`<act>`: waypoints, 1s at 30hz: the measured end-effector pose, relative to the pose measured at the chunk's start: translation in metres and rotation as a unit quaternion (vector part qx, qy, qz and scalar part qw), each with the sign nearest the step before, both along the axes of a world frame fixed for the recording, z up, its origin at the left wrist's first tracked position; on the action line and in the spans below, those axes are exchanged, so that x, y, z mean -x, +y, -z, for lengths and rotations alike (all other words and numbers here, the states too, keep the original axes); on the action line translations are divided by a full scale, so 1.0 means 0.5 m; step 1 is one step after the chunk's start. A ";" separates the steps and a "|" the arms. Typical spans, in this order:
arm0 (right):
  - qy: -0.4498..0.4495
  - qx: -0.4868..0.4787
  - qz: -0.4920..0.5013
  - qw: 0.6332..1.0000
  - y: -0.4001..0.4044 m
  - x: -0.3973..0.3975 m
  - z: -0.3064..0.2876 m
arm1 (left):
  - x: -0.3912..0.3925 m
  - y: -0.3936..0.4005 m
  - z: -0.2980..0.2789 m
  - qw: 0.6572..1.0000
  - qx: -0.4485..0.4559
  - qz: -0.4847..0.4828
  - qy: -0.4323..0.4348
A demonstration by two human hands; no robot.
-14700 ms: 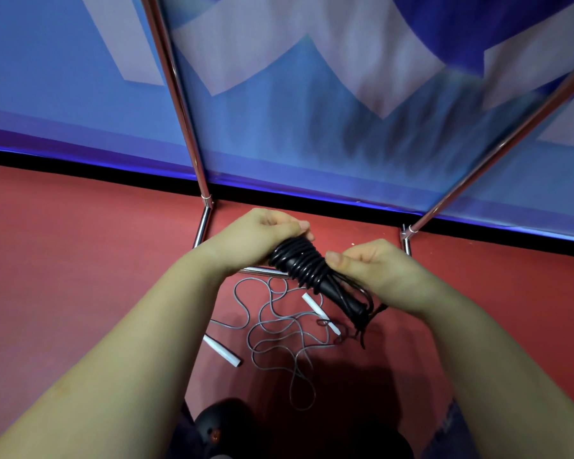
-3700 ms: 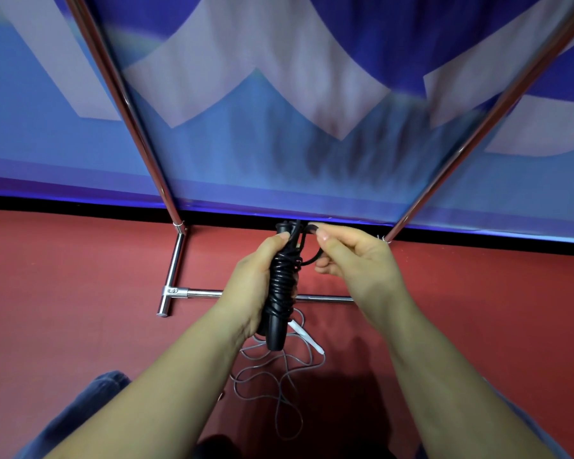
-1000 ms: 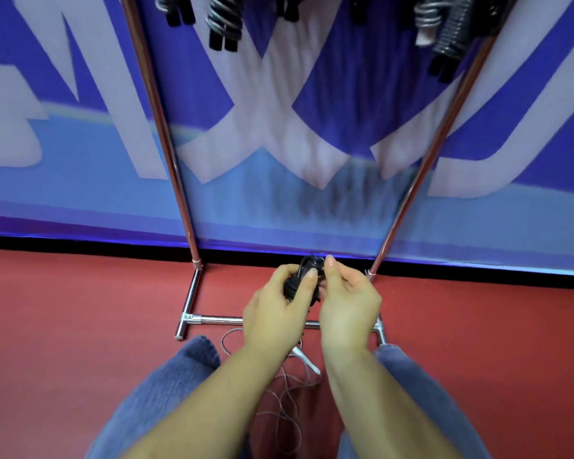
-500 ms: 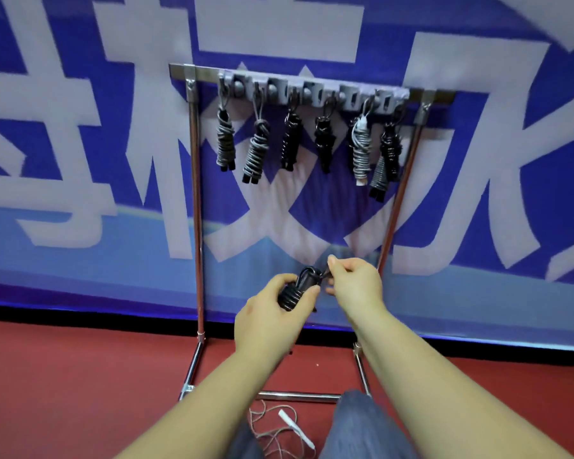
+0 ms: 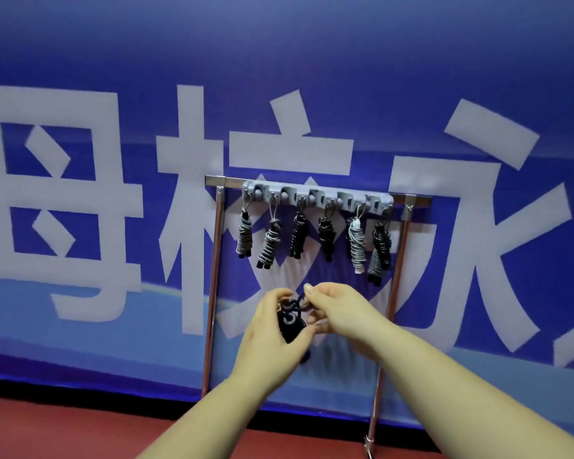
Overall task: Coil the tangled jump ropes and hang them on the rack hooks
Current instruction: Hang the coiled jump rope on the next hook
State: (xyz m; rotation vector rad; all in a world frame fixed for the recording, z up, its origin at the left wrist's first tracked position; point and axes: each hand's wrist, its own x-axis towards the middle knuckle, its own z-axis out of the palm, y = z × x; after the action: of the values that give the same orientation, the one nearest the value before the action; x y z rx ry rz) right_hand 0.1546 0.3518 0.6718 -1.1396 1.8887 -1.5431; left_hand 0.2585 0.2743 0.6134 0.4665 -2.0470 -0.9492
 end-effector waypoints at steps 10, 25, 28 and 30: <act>0.071 -0.012 0.060 0.996 -0.027 0.085 -0.106 | 0.134 -0.077 -0.106 0.987 0.163 0.014 -0.004; 0.035 -0.062 0.017 0.997 -0.097 0.273 -0.149 | 0.305 -0.229 -0.165 0.953 0.285 0.092 -0.044; 0.026 -0.047 0.021 0.998 -0.121 0.325 -0.169 | 0.351 -0.246 -0.175 0.969 0.222 0.098 -0.037; 0.058 -0.045 0.041 0.996 -0.142 0.357 -0.186 | 0.381 -0.255 -0.186 0.983 0.155 0.092 -0.020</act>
State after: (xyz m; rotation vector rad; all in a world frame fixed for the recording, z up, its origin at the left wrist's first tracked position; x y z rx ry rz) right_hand -0.0240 0.2806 0.7648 -1.1483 2.0828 -1.4456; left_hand 0.0677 0.1469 0.7063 0.1320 -2.2539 -0.7108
